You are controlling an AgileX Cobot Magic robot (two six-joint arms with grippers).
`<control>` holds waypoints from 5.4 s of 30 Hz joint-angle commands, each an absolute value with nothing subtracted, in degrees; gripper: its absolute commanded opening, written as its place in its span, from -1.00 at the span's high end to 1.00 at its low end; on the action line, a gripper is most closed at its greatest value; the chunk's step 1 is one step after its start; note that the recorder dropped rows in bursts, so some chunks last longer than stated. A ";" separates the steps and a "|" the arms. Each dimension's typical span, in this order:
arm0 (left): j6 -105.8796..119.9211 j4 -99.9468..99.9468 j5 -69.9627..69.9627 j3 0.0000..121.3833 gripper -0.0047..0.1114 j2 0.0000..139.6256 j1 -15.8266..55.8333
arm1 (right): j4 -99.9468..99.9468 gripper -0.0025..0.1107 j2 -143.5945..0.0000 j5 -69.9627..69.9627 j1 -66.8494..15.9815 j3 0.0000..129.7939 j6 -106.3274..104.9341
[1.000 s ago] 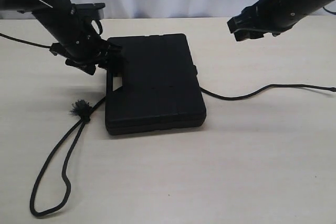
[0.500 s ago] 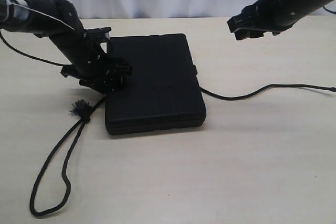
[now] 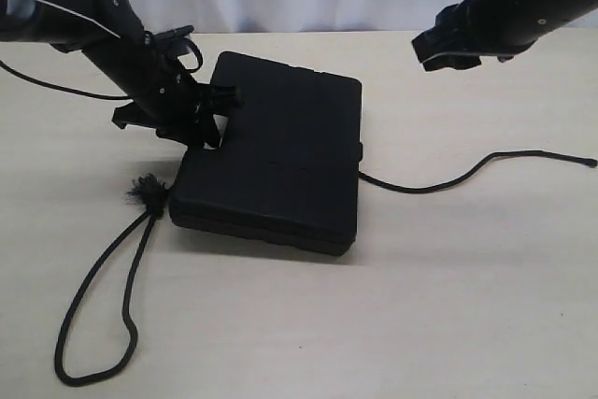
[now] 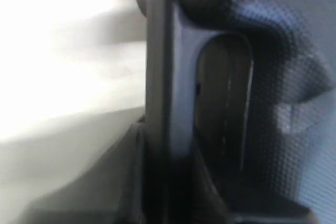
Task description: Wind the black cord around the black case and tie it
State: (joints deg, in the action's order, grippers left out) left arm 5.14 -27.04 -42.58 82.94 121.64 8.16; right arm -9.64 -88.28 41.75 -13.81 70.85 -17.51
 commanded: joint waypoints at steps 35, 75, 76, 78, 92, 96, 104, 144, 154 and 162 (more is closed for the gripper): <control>4.71 -35.88 -49.09 91.09 0.92 114.38 8.38 | 11.44 -0.63 -85.34 -19.87 -40.27 32.42 -9.42; 4.83 -35.65 -50.52 91.09 0.92 114.38 8.38 | -58.41 -0.43 -127.12 -69.96 -63.84 55.04 -63.11; 4.83 -35.65 -50.52 91.09 0.92 114.38 8.38 | -59.00 -0.39 -127.12 -69.96 -63.84 55.16 -63.11; 4.83 -36.15 -50.50 91.09 0.92 114.38 8.38 | -59.50 -0.17 -127.12 -69.96 -63.84 55.26 -63.11; 12.18 -36.90 -51.98 92.10 0.37 114.38 8.38 | -62.67 0.88 -126.66 -69.96 -64.09 55.26 -62.18; 12.98 -36.29 -53.42 96.62 0.10 114.38 8.25 | -64.03 0.88 -125.84 -69.96 -64.09 55.26 -62.08; 17.88 -28.71 -58.85 107.70 0.06 111.85 4.64 | -64.29 0.88 -121.56 -69.96 -64.09 52.77 -58.66; 101.21 3.94 -57.23 69.10 0.43 110.45 6.03 | -51.76 0.88 -109.13 -64.59 -55.81 38.29 -42.83; 108.30 12.80 -48.30 65.24 0.71 110.45 13.37 | -52.04 0.88 -109.13 -66.06 -55.81 38.29 -45.80; 108.30 9.60 -41.62 64.72 0.71 110.45 14.04 | -52.22 0.88 -109.13 -66.06 -55.81 38.29 -45.80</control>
State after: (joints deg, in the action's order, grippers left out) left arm 108.00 10.84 -42.63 65.06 110.44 13.96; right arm -53.13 -109.80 -63.21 -56.13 38.20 -45.82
